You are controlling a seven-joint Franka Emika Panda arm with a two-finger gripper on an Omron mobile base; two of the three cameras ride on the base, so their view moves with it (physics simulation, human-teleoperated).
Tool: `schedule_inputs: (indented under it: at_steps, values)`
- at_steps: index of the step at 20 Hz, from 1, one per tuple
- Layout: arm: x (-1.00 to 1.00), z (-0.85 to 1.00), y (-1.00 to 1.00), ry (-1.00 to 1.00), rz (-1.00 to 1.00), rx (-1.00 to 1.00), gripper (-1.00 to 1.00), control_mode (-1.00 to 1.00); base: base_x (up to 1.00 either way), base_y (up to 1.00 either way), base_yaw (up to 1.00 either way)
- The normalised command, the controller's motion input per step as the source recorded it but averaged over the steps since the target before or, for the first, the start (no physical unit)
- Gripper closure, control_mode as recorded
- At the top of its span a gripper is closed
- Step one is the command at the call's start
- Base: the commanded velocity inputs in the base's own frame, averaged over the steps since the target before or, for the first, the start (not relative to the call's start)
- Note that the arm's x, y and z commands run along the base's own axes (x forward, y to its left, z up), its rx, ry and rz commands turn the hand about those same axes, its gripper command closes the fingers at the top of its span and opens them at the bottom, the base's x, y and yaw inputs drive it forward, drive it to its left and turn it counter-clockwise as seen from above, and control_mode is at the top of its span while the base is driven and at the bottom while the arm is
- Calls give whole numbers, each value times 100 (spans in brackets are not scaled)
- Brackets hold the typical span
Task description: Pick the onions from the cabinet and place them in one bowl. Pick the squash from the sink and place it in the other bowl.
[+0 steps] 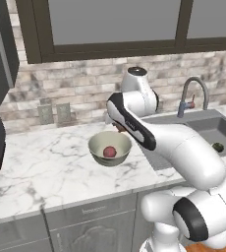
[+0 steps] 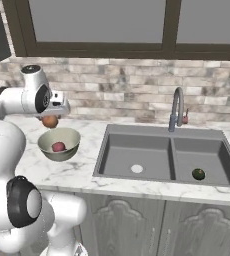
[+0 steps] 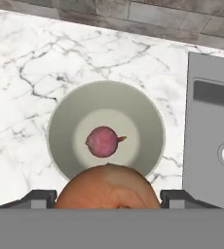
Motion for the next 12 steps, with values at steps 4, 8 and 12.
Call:
schedule_inputs:
  at_steps: [4, 8, 12]
  values:
    - [26, -57, 3, 0, 1, 0, 100, -100, 0, 0, 0]
    - [4, -51, 0, 0, 0, 0, 100, -100, 0, 0, 0]
    - [8, -48, -2, 0, 0, 0, 100, -100, 0, 0, 0]
